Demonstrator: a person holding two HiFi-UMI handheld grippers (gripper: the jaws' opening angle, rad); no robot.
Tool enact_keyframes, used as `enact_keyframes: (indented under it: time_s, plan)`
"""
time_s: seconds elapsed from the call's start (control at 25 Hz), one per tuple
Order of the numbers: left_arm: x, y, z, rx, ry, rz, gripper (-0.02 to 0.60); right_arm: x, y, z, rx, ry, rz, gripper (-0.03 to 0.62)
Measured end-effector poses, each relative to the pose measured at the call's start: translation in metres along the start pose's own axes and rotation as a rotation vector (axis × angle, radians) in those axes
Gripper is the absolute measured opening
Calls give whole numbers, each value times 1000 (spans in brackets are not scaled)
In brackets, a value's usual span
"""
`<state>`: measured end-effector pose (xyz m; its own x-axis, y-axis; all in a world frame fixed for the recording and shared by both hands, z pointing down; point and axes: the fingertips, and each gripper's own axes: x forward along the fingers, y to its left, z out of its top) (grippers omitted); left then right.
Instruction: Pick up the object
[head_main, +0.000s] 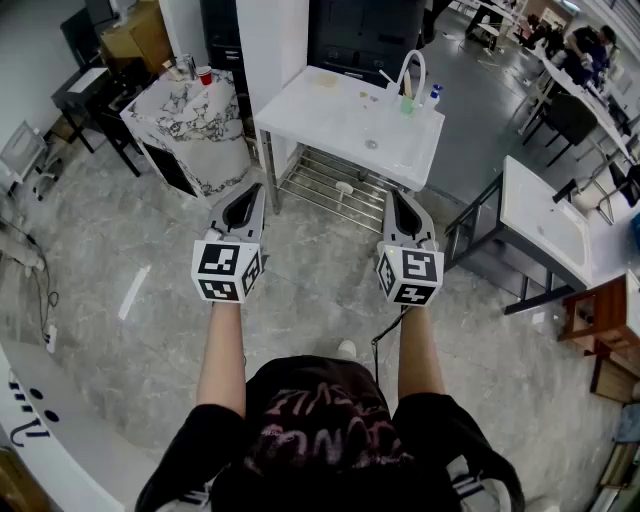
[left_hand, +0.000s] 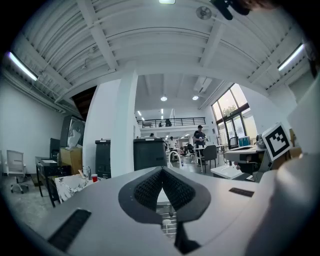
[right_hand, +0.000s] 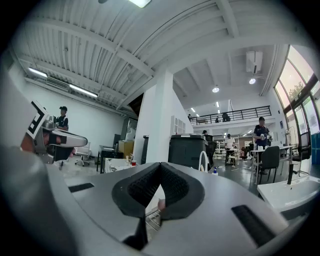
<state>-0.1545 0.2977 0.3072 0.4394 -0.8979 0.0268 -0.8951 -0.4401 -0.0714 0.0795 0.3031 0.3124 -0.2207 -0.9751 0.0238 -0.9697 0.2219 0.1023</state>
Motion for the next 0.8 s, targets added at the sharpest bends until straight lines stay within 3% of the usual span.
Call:
enact_keyframes:
  time_s: [0.8]
  plan:
    - [1, 5, -13, 1, 20, -13, 8, 9, 12, -10, 0, 3, 4, 15]
